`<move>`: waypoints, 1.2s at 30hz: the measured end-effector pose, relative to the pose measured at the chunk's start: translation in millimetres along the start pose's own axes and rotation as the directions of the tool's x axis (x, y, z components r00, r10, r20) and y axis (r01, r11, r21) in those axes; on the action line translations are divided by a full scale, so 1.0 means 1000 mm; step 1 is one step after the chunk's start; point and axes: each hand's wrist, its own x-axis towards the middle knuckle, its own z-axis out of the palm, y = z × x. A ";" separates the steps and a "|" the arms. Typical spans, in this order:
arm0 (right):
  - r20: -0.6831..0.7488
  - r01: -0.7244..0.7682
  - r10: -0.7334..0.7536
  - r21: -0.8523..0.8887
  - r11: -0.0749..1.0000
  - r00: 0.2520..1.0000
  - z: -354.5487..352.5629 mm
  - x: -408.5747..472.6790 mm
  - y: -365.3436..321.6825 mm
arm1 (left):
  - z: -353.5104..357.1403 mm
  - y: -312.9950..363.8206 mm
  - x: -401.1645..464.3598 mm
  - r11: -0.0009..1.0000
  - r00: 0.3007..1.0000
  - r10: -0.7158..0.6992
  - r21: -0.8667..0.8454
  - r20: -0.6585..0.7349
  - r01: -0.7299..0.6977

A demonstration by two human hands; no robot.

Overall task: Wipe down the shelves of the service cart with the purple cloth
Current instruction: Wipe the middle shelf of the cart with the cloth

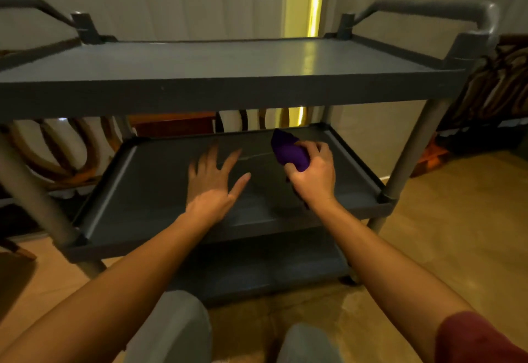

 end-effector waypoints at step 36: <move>0.136 -0.156 0.164 -0.065 0.986 0.977 0.093 0.101 0.095 | 0.092 -0.116 0.050 0.969 0.954 -0.245 0.045 0.173 0.241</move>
